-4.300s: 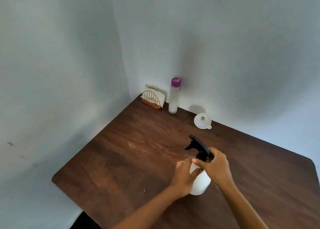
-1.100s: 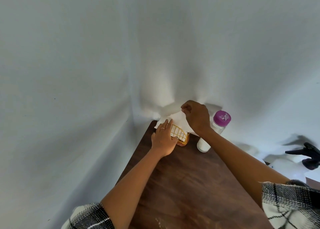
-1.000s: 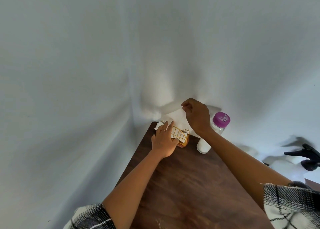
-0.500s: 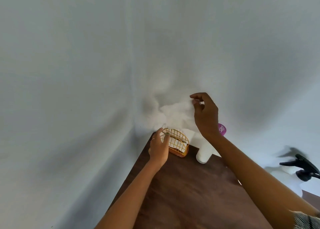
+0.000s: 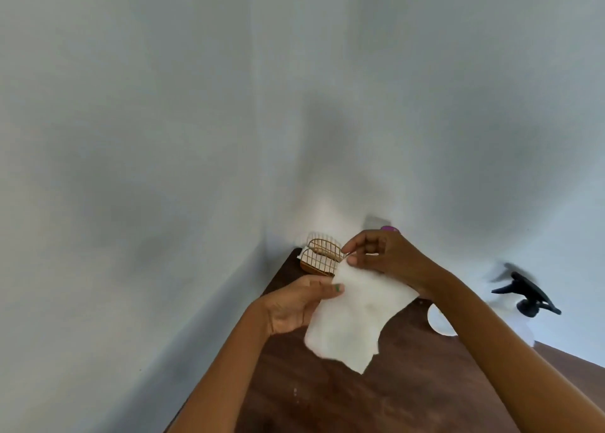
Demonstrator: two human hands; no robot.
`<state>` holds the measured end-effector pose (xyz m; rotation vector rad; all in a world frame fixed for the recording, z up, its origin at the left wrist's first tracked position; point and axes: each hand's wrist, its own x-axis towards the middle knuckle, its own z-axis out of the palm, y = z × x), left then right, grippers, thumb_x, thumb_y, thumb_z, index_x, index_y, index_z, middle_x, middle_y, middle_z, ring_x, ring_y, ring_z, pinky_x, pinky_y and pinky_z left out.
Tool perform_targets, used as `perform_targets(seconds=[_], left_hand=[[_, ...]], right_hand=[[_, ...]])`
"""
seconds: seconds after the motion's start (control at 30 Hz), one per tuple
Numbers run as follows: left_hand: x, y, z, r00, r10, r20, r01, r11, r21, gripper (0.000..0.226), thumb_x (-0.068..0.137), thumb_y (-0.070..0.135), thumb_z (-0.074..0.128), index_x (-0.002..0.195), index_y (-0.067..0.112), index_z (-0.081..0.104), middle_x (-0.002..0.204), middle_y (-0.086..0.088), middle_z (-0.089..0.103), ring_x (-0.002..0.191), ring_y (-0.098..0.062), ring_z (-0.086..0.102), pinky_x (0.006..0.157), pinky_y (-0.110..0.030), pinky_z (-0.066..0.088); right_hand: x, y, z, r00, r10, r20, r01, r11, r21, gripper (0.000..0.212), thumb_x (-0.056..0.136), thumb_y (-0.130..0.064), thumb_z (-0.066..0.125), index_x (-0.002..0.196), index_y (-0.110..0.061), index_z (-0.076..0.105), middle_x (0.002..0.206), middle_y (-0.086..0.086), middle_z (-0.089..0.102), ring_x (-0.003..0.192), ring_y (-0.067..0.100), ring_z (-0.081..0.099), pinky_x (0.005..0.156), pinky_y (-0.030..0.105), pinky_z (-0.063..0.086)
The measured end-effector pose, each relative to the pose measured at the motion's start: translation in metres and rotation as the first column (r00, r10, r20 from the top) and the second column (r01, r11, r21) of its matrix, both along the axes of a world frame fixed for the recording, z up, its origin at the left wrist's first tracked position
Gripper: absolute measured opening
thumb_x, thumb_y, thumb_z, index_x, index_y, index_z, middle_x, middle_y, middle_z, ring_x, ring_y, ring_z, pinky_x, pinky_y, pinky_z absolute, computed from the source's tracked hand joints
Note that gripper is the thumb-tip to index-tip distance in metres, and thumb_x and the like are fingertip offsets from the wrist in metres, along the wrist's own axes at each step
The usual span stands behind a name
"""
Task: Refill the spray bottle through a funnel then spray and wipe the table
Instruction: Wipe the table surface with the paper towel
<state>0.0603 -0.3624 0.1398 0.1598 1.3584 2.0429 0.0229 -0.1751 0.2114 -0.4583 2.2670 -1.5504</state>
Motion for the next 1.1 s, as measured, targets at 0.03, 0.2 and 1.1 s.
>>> perform_targets(seconds=[0.03, 0.2, 1.1], left_hand=[[0.012, 0.008, 0.002, 1.000, -0.022, -0.004, 0.022, 0.996, -0.086, 0.033, 0.076, 0.025, 0.069, 0.105, 0.009, 0.066, 0.103, -0.005, 0.071, 0.094, -0.017, 0.068, 0.083, -0.029, 0.055], [0.069, 0.040, 0.004, 0.991, 0.133, 0.029, -0.126, 0.977, -0.174, 0.031, 0.082, 0.026, 0.064, 0.108, 0.010, 0.065, 0.107, -0.007, 0.070, 0.099, -0.021, 0.066, 0.090, -0.036, 0.053], [0.151, 0.070, -0.003, 0.807, 0.591, 0.018, -0.544, 0.754, -0.367, 0.024, 0.082, -0.008, 0.059, 0.100, 0.006, 0.063, 0.101, -0.005, 0.066, 0.093, -0.018, 0.064, 0.078, -0.032, 0.055]], right_hand=[[0.009, 0.005, -0.004, 0.999, 0.018, 0.036, -0.017, 1.000, -0.008, 0.017, 0.082, -0.008, 0.070, 0.098, -0.005, 0.068, 0.074, 0.000, 0.064, 0.061, 0.004, 0.059, 0.056, 0.015, 0.048], [0.050, 0.041, -0.031, 0.907, -0.148, 0.394, 0.256, 0.937, -0.237, 0.038, 0.090, -0.040, 0.054, 0.116, -0.013, 0.060, 0.105, 0.013, 0.071, 0.081, 0.019, 0.067, 0.077, 0.033, 0.052], [0.136, 0.066, -0.097, 0.714, 0.005, 0.700, 0.348, 0.865, -0.362, 0.031, 0.087, 0.010, 0.052, 0.113, -0.004, 0.061, 0.117, 0.017, 0.064, 0.106, 0.032, 0.062, 0.075, 0.041, 0.059]])
